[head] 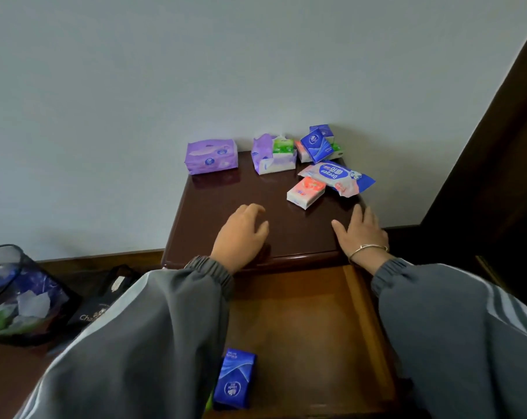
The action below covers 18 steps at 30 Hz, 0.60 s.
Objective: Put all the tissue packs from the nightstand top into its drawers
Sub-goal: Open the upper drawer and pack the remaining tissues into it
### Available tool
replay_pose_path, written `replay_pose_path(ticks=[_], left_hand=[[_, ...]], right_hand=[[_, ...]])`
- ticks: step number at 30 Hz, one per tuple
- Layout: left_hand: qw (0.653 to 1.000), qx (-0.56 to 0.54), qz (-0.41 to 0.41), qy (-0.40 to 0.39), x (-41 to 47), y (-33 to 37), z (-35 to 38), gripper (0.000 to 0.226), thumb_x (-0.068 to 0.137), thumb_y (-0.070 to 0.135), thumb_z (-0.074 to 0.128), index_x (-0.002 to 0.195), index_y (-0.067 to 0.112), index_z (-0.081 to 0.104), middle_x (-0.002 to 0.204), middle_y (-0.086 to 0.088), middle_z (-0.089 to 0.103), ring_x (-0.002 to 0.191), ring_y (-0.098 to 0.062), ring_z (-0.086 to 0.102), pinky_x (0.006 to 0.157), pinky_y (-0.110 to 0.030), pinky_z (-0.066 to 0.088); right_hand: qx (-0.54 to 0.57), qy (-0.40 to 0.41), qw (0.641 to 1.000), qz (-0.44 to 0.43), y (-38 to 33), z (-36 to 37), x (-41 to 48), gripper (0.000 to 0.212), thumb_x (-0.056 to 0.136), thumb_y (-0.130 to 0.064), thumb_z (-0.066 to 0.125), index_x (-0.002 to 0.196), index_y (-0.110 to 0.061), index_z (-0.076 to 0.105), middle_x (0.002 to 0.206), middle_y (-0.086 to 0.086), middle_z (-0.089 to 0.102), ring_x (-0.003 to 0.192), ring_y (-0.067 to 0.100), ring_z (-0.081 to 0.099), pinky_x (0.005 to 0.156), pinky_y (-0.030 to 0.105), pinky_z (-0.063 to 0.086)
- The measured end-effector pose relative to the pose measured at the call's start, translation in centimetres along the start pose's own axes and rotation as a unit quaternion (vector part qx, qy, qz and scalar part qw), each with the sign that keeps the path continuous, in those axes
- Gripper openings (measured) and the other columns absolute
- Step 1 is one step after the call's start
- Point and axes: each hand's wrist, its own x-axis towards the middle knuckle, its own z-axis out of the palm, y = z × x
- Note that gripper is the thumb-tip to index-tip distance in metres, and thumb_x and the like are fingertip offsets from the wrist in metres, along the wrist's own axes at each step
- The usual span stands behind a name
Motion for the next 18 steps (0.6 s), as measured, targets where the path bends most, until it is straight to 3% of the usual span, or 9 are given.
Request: replay_pose_path(ticks=[7,12,15,18], left_hand=[[0.993,-0.058,-0.085,-0.059,9.8,2.7,4.4,0.065,0.087,0.046,0.061,0.137,0.01,0.041,0.138,-0.011,0.043,0.125,-0.028,0.048,0.104,-0.043,0.04],[0.99,-0.04,-0.101,-0.094,14.2,4.1,7.2,0.077,0.075,0.064,0.064,0.128,0.009,0.047,0.133,-0.011,0.049,0.124,-0.03,0.047,0.102,-0.043,0.041],[0.987,-0.01,-0.091,-0.135,15.6,4.2,7.4,0.072,0.076,0.056,0.068,0.127,0.009,0.049,0.129,-0.012,0.053,0.118,-0.031,0.052,0.094,-0.037,0.045],[0.964,0.09,-0.084,-0.237,16.9,3.3,5.3,0.058,0.078,0.05,0.069,0.116,0.009,0.056,0.109,-0.008,0.06,0.099,-0.027,0.058,0.077,-0.029,0.041]], right_hand=[[0.021,0.028,0.997,0.064,-0.4,0.6,2.7,0.075,0.092,-0.055,0.036,0.147,-0.008,0.016,0.146,0.019,0.032,0.126,0.039,0.041,0.094,0.046,0.041],[-0.005,0.059,0.994,0.097,-0.7,1.0,3.5,0.07,0.093,-0.054,0.034,0.143,-0.008,0.022,0.137,0.019,0.041,0.114,0.037,0.052,0.084,0.041,0.045],[-0.027,0.062,0.993,0.096,-0.6,1.1,4.0,0.067,0.093,-0.052,0.035,0.139,-0.004,0.027,0.132,0.019,0.045,0.108,0.037,0.056,0.079,0.039,0.045],[-0.038,0.063,0.993,0.097,-0.6,1.3,4.7,0.061,0.093,-0.052,0.036,0.129,-0.002,0.035,0.121,0.019,0.053,0.099,0.035,0.06,0.068,0.034,0.041]])
